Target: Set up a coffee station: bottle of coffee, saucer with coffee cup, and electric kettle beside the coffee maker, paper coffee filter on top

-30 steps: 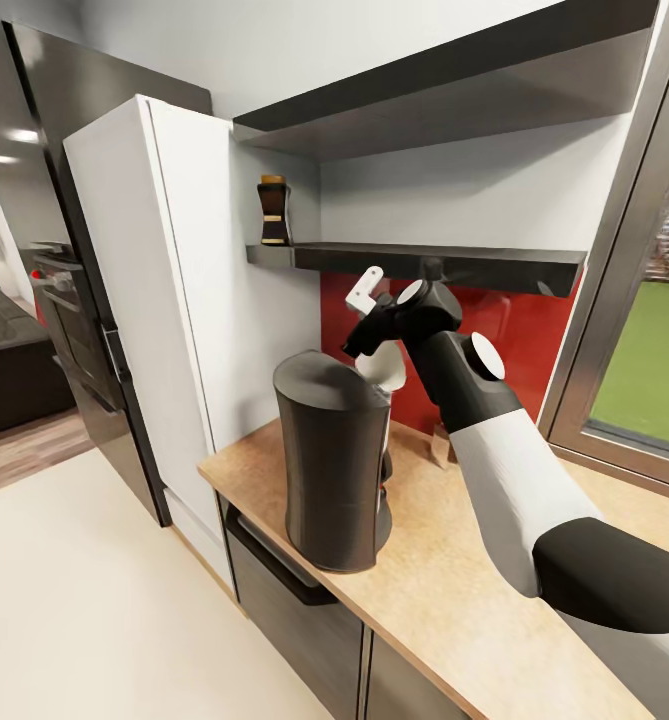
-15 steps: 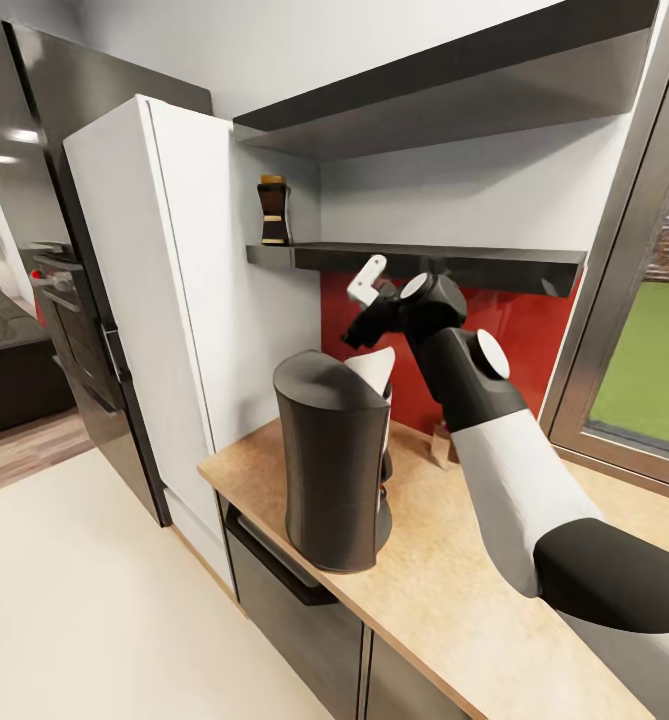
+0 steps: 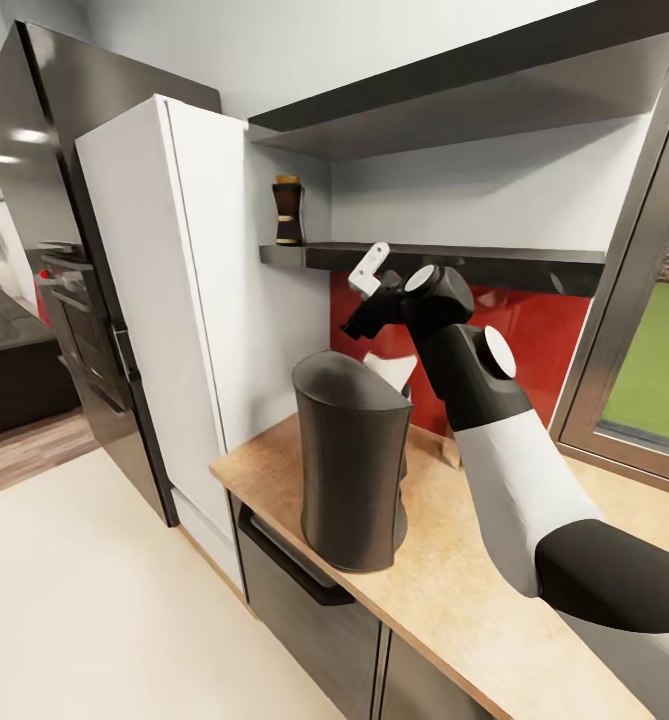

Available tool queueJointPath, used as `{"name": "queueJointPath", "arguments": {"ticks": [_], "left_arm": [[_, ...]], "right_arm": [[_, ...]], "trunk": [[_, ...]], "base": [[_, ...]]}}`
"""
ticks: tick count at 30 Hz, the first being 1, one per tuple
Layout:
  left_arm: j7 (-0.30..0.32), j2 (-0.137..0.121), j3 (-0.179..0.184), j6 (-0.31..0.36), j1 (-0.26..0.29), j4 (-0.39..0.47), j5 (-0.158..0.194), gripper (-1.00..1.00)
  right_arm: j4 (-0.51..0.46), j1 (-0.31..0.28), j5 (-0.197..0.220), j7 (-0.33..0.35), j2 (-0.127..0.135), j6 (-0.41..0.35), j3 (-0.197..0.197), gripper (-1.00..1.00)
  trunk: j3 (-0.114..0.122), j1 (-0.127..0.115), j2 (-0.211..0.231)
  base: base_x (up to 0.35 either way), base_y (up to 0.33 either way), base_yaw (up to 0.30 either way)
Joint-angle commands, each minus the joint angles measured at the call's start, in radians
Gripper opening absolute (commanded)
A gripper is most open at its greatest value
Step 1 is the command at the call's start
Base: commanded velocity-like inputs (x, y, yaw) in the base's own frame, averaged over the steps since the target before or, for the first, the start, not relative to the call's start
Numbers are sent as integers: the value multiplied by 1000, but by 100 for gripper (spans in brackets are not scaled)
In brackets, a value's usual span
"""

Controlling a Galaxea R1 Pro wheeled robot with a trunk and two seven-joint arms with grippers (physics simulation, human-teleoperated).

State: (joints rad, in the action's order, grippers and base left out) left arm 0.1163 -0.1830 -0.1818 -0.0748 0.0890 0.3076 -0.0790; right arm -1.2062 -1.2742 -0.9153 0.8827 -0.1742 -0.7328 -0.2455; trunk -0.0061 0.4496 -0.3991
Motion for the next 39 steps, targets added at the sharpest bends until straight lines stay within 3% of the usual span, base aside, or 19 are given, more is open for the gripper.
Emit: {"name": "queueJointPath", "arguments": {"ticks": [1, 26, 33, 39], "left_arm": [[6, 0, -8, -3, 0, -1, -8, 100], [6, 0, -8, -3, 3, 1, -8, 100], [6, 0, -8, -3, 2, 1, -8, 100], [6, 0, -8, -3, 2, 1, -8, 100]], "right_arm": [[-1, -1, -10, 8, 0, -2, 0, 100], [8, -1, 0, 11, 0, -2, 3, 100], [16, -1, 93, 13, 0, -4, 3, 100], [140, 1, 282, 12, 0, -6, 0, 100]], "trunk": [[-1, 0, -1], [-1, 0, -1], [-1, 0, -1], [-1, 0, -1]], "base": [[0, 9, 0], [-46, 258, 0], [0, 248, 0], [0, 31, 0]]}}
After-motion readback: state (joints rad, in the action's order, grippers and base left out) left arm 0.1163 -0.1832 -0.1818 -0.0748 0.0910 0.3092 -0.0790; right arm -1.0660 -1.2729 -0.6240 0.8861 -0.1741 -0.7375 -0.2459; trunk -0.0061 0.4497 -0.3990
